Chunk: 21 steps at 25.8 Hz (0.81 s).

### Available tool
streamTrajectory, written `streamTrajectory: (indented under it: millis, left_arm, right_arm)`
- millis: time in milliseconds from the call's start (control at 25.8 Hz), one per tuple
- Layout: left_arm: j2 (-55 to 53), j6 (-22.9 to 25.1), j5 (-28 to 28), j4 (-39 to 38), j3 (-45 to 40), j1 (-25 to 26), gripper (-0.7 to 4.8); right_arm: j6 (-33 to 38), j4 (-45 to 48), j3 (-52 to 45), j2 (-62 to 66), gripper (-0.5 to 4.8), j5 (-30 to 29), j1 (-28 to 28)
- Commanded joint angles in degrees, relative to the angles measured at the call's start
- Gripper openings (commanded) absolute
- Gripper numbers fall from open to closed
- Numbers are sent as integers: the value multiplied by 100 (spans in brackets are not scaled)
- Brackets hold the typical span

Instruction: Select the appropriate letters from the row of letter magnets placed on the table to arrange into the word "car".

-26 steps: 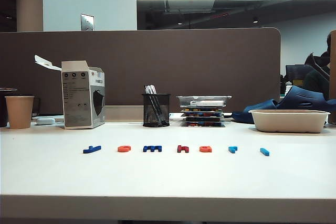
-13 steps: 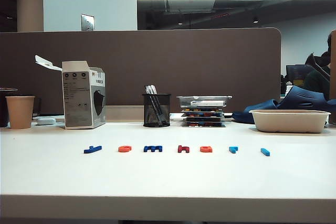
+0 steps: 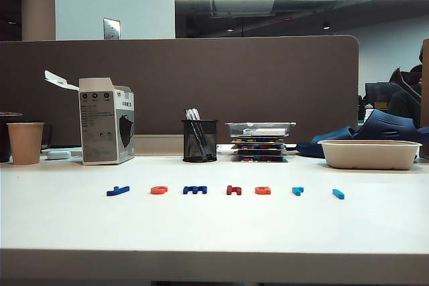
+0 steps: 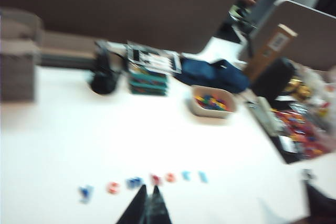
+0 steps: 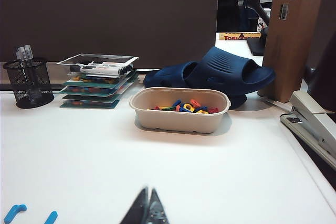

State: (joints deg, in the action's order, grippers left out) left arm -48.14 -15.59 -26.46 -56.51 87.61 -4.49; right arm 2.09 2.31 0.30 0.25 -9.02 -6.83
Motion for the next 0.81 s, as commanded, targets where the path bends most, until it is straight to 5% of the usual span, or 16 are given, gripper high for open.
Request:
streamTrajectory:
  millis: [39, 194, 349, 465, 542, 814]
  left_arm:
    - [-542, -476, -367, -409, 494, -20, -5]
    - [-1281, -476, -348, -730, 828, -595, -5]
    - [-1985, -509, 1440, -774, 833, -2201, 5]
    - [-2260, -1097, 2680, -758, 833, -2922, 183]
    - [-2400, -1384, 3128, -734, 833, -3327, 189]
    - [-2485, -1679, 4065, -640, 833, -3648, 187]
  right_arm:
    - [0, 90, -31, -37, -6, -4, 4]
    - [0, 85, -31, -37, -6, -4, 4]
    - [0, 42, -31, -37, -6, 11, 2]
    - [0, 44, -31, -37, -6, 11, 2]
    - [0, 48, -31, -37, -6, 13, 2]
    - [0, 74, -31, -37, -6, -15, 4]
